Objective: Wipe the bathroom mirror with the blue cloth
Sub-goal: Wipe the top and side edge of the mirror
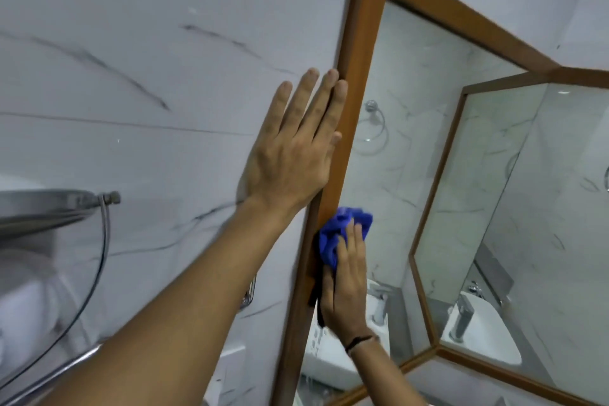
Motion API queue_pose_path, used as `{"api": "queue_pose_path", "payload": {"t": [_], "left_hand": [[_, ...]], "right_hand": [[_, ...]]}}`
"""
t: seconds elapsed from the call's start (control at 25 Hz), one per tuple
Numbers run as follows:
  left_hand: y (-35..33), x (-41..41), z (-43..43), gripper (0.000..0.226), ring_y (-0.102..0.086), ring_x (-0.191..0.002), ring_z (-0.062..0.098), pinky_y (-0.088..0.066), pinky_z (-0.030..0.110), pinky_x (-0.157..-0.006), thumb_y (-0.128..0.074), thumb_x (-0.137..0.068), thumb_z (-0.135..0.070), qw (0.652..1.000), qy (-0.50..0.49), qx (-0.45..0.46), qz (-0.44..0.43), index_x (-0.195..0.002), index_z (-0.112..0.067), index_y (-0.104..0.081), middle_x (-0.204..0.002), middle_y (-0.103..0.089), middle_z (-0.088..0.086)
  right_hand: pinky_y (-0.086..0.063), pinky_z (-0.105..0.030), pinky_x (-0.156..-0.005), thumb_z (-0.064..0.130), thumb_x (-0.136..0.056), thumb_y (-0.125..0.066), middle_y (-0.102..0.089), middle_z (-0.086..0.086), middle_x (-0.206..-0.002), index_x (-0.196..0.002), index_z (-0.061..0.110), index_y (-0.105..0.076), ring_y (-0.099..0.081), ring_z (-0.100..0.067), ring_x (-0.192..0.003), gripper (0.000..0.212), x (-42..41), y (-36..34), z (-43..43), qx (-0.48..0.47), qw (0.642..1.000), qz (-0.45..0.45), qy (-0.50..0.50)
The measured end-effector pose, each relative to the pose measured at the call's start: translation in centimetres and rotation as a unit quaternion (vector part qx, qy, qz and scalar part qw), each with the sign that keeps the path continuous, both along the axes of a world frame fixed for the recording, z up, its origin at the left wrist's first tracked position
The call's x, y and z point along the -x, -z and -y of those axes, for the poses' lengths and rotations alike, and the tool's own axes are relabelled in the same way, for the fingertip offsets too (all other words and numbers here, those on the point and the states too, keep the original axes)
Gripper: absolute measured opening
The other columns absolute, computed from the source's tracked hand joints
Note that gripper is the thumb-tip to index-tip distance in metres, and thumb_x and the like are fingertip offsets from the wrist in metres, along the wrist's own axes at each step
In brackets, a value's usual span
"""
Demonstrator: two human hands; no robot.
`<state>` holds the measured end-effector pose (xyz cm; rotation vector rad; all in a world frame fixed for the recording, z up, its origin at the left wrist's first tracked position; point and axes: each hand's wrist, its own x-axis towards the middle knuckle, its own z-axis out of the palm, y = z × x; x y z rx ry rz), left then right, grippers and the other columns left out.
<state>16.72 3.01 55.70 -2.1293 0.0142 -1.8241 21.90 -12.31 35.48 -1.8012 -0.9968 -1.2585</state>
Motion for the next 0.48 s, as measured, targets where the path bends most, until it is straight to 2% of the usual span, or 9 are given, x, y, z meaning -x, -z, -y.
{"api": "queue_pose_path", "payload": {"t": [0.04,0.12,0.2,0.28,0.36,0.48], "left_hand": [[0.0,-0.2,0.1,0.063,-0.02,-0.175,0.032,-0.02,0.053,-0.142,-0.021,-0.127,-0.037,1.0,0.0,0.001,0.007,-0.182,-0.007,-0.016,-0.189,-0.02,0.013],[0.2,-0.6,0.1,0.062,-0.024,-0.174,0.032,-0.021,0.052,-0.142,-0.021,-0.127,-0.037,1.0,0.007,0.006,0.022,-0.181,-0.007,-0.02,-0.188,-0.024,0.013],[0.4,-0.6,0.0,0.062,-0.025,-0.174,0.032,-0.02,0.052,-0.141,-0.02,-0.127,-0.037,1.0,-0.005,0.005,0.03,-0.181,-0.007,-0.02,-0.188,-0.024,0.013],[0.4,-0.3,0.0,0.063,-0.023,-0.175,0.032,-0.018,0.052,-0.142,-0.023,-0.126,-0.037,1.0,-0.005,0.01,0.029,-0.181,-0.008,-0.019,-0.189,-0.022,0.013],[0.6,0.0,0.1,0.063,-0.022,-0.175,0.032,-0.018,0.052,-0.142,-0.025,-0.126,-0.037,1.0,0.001,0.016,0.016,-0.181,-0.007,-0.019,-0.189,-0.022,0.014],[0.9,-0.3,0.6,0.063,-0.027,-0.173,0.031,-0.021,0.05,-0.141,-0.028,-0.126,-0.037,1.0,-0.007,0.013,0.024,-0.179,-0.004,-0.026,-0.187,-0.027,0.013]], "right_hand": [[-0.026,-0.064,-0.136,0.017,-0.114,-0.044,-0.009,0.006,-0.188,-0.178,0.034,-0.011,-0.014,-0.029,-0.175,0.074,-1.1,-2.1,0.1,0.013,1.0,0.027,0.009],[-0.02,-0.055,-0.14,0.023,-0.119,-0.037,-0.013,0.001,-0.187,-0.178,0.03,-0.015,-0.018,-0.035,-0.174,0.062,-3.0,-6.4,-0.4,-0.021,0.998,0.055,0.016],[-0.016,-0.052,-0.141,0.025,-0.119,-0.036,-0.013,0.002,-0.187,-0.177,0.03,-0.014,-0.017,-0.034,-0.174,0.062,-2.6,-5.8,-1.3,-0.061,0.997,0.032,0.017],[-0.02,-0.058,-0.139,0.021,-0.115,-0.043,-0.008,0.009,-0.188,-0.178,0.036,-0.009,-0.012,-0.027,-0.175,0.073,-0.3,-0.2,-1.4,-0.033,0.999,-0.035,0.02],[-0.027,-0.066,-0.132,0.016,-0.109,-0.048,0.0,0.013,-0.188,-0.178,0.037,-0.005,-0.007,-0.023,-0.175,0.083,2.0,3.9,-0.4,0.012,0.999,-0.034,0.02],[-0.027,-0.065,-0.135,0.019,-0.114,-0.045,-0.002,0.007,-0.188,-0.179,0.028,-0.009,-0.02,-0.041,-0.171,0.074,-1.2,-2.3,-0.1,0.018,0.999,0.028,0.027]]}}
